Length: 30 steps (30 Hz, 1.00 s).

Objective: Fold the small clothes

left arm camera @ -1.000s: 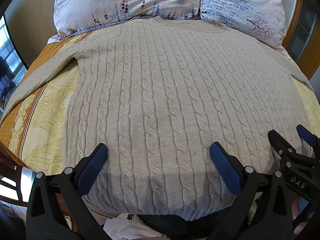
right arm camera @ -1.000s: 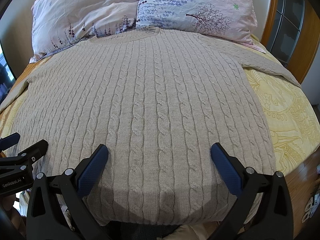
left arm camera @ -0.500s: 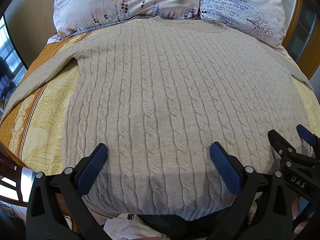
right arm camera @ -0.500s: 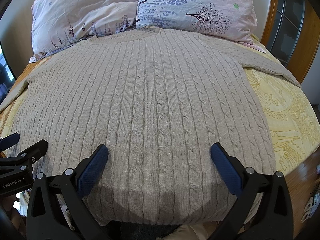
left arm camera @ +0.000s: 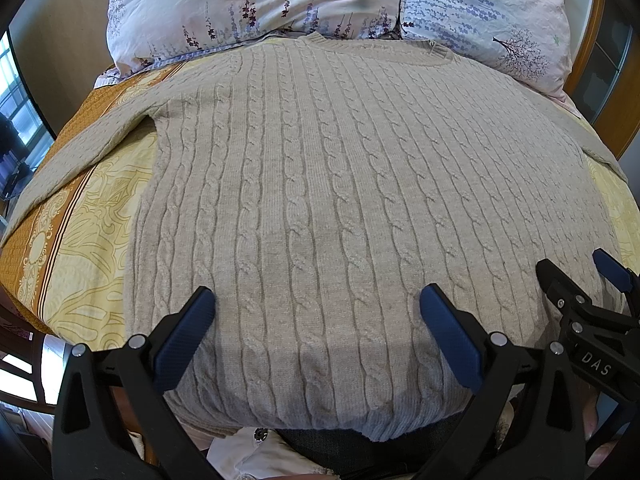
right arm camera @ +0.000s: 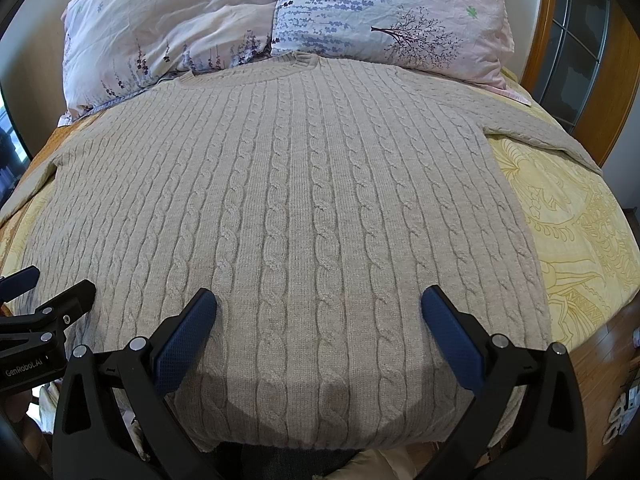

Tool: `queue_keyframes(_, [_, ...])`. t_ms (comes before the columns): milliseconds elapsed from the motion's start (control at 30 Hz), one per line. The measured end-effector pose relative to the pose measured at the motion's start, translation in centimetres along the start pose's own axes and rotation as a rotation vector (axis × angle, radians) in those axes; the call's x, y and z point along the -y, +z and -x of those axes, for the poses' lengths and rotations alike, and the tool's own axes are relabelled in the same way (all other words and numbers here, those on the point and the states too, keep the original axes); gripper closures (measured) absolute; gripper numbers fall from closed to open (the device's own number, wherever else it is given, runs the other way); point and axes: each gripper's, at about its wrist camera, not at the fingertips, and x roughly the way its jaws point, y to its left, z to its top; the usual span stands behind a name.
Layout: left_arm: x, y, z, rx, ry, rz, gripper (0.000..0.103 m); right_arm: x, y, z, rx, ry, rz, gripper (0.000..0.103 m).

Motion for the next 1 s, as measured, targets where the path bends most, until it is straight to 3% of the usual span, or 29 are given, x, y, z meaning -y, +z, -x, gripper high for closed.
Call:
queue_keyframes(767, [0.0, 0.01, -0.01, -0.002, 0.0, 0.0, 0.002, 0.0, 0.11, -0.21, 0.004, 0.015, 0.021, 0.001])
queue_keyframes(1000, [0.0, 0.4, -0.06, -0.02, -0.001, -0.004, 0.002, 0.09, 0.06, -0.25, 0.044, 0.036, 0.05, 0.001])
